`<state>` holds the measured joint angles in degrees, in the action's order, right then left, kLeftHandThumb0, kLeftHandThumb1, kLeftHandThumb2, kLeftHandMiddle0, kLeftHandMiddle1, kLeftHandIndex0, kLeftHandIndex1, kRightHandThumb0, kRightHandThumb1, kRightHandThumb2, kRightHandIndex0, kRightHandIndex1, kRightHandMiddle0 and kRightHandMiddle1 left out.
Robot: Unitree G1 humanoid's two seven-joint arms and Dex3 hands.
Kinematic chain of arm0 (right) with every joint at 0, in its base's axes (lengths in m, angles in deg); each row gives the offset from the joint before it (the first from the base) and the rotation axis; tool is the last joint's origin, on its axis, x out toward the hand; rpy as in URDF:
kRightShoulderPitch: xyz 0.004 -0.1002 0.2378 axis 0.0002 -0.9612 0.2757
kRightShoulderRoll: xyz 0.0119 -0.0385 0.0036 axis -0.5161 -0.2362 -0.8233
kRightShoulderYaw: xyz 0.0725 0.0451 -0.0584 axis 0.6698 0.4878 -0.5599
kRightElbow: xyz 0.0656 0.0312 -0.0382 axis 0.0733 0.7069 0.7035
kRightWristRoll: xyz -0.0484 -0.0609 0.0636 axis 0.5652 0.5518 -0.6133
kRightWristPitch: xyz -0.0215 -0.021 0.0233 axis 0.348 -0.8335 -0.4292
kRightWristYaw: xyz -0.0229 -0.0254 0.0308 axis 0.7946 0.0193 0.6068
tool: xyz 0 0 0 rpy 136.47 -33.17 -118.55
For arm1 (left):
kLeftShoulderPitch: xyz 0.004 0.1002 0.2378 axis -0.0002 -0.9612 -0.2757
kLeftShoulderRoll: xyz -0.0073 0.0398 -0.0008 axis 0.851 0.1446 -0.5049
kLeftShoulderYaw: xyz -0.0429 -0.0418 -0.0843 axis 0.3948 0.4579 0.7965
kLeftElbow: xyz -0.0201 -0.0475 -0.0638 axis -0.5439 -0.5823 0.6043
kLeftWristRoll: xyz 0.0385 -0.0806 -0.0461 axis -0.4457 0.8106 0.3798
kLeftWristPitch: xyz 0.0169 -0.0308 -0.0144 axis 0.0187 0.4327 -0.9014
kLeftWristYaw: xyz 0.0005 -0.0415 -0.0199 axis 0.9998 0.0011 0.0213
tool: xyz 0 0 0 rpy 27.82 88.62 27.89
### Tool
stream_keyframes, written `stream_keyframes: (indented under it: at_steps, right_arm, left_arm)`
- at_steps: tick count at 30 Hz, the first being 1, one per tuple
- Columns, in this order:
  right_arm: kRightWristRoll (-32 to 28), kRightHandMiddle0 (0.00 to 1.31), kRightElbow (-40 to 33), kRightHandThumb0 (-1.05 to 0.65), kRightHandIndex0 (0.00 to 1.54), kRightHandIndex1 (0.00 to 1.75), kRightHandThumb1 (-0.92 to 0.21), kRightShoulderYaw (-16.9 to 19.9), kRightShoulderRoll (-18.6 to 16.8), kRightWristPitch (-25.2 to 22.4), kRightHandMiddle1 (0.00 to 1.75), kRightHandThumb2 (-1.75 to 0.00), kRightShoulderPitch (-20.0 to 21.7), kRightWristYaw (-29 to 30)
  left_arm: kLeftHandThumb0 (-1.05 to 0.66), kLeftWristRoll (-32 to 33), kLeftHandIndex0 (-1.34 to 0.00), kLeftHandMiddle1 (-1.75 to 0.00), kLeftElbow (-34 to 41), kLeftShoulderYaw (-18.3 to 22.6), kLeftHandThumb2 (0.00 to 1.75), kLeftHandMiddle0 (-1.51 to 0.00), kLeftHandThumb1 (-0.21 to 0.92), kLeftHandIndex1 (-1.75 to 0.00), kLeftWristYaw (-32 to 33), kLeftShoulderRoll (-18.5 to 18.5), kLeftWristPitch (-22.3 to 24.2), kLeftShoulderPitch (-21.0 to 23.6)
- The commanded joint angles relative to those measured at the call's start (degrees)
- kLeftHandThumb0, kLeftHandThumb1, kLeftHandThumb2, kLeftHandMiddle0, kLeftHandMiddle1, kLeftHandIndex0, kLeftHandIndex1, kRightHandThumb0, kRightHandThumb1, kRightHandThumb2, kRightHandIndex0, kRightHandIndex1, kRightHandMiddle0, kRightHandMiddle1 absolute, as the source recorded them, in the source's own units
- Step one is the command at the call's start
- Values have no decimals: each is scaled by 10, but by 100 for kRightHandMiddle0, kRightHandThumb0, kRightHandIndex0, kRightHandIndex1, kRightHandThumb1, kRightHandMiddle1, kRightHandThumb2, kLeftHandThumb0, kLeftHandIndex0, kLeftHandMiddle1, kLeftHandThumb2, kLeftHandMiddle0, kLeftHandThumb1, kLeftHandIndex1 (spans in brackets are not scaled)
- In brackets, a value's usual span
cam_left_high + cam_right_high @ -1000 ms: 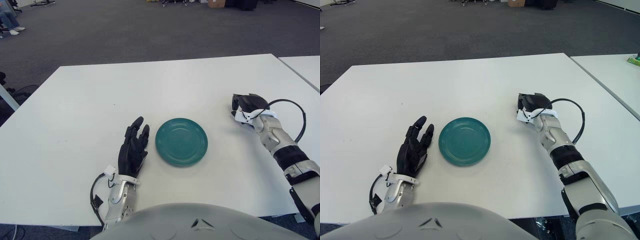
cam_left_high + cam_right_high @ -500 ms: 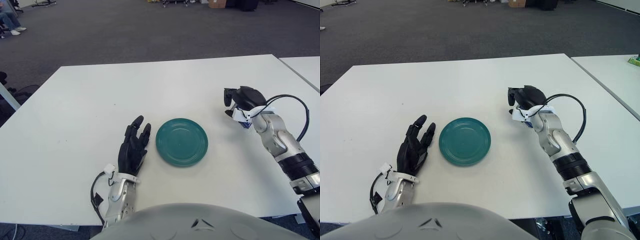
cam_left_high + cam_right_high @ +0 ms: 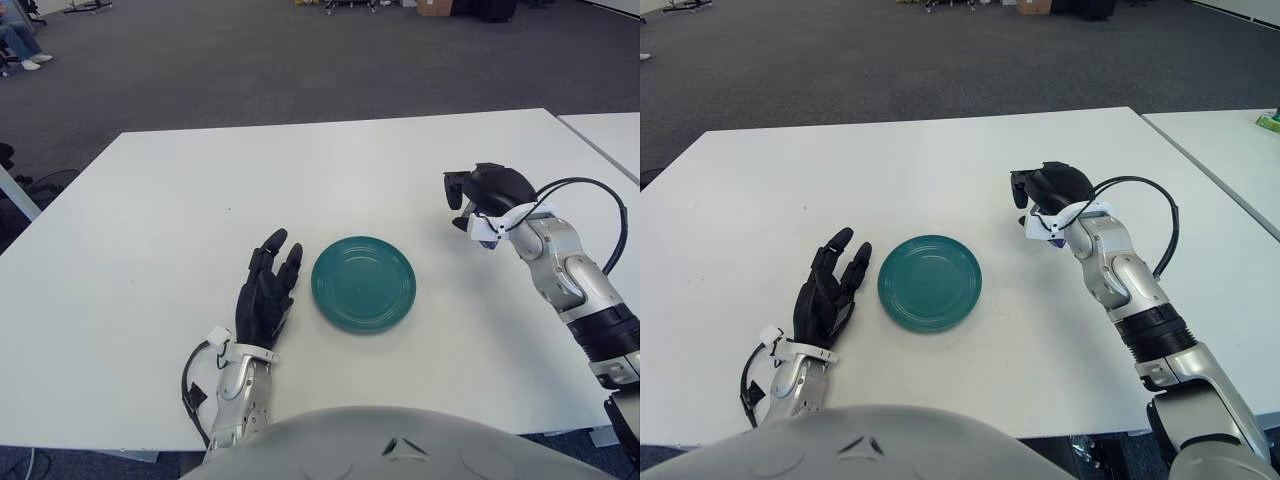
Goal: Put the gum into the plate.
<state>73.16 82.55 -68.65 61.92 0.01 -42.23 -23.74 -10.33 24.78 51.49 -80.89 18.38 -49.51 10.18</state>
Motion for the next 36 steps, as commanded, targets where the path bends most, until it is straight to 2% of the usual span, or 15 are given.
stream_keyframes:
  at_steps: [1,11,21,28,36]
  right_arm:
    - [5,64,-9,-49,103,175,-28,12,4,5,175,-136,7,-8]
    - [10,63,-15,-49,98,175,-29,18,-10,-16,175,-135,9,-26]
    - [13,60,-21,-47,91,175,-33,15,-9,-12,175,-130,9,-42]
    - [16,59,-27,-47,91,175,-34,18,-10,-7,175,-129,8,-39]
    - [19,59,-51,-47,92,175,-34,19,-11,-3,175,-128,10,-41]
  left_arm:
    - [-90,-7,0,0,-30,6,89,-34,92,-78,7,-29,9,6]
    - [-88,-12,0,0,-35,9,90,-32,92,-74,14,-28,7,8]
    - [-88,-16,0,0,-39,10,92,-31,92,-74,14,-29,4,11]
    - [-88,-6,0,-1,-45,12,89,-33,92,-78,5,-30,3,11]
    - [-89,-11,0,0,-46,10,91,-30,92,-74,7,-28,-1,13]
